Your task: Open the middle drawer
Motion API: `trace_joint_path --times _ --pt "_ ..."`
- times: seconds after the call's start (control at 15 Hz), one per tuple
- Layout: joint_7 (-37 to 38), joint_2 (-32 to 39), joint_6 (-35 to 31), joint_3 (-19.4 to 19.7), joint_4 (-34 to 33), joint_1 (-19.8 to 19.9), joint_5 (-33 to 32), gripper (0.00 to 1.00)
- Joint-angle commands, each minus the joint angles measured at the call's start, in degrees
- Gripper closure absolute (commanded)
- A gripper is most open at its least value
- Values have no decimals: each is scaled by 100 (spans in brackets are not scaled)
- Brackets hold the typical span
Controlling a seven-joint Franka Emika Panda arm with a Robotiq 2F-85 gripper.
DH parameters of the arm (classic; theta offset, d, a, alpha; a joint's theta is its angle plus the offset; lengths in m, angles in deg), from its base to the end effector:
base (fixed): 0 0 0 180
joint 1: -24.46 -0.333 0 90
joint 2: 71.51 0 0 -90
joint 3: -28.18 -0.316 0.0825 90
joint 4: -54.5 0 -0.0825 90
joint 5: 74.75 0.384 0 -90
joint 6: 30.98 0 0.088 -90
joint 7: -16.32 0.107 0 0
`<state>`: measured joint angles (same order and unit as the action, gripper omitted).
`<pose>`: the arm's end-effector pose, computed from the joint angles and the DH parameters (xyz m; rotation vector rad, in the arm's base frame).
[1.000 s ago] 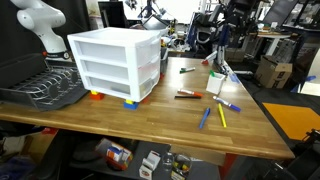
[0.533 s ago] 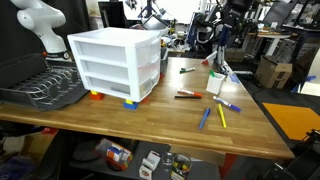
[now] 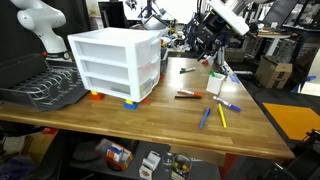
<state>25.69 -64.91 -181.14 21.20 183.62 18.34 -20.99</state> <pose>0.5406 0.1062 0.3320 -2.3794 0.8859 -0.1428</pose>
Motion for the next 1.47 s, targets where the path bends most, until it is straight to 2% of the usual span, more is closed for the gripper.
trace_joint_path --times 0.0,0.07,0.13,0.27,0.53,0.6,0.73,1.0,1.2,1.4 --pt "-888 500 -332 -523 -621 345 1615 0" --pt "-1201 607 -338 -670 -789 459 2094 0" --pt "-717 351 -258 -236 -476 45 1444 0" --pt "-1004 525 -255 -327 -715 118 1868 0" --pt "-1024 573 -250 -347 -759 162 1909 0" --pt "-1238 670 -379 -548 -822 338 2181 0" --pt "-1934 859 -211 -636 -1009 451 3174 0" --pt "-3226 1323 -121 -581 -985 405 4483 0" --pt "-4051 1746 22 -546 -1061 385 5093 0" --pt "-4621 2009 93 -476 -1291 369 5312 0"
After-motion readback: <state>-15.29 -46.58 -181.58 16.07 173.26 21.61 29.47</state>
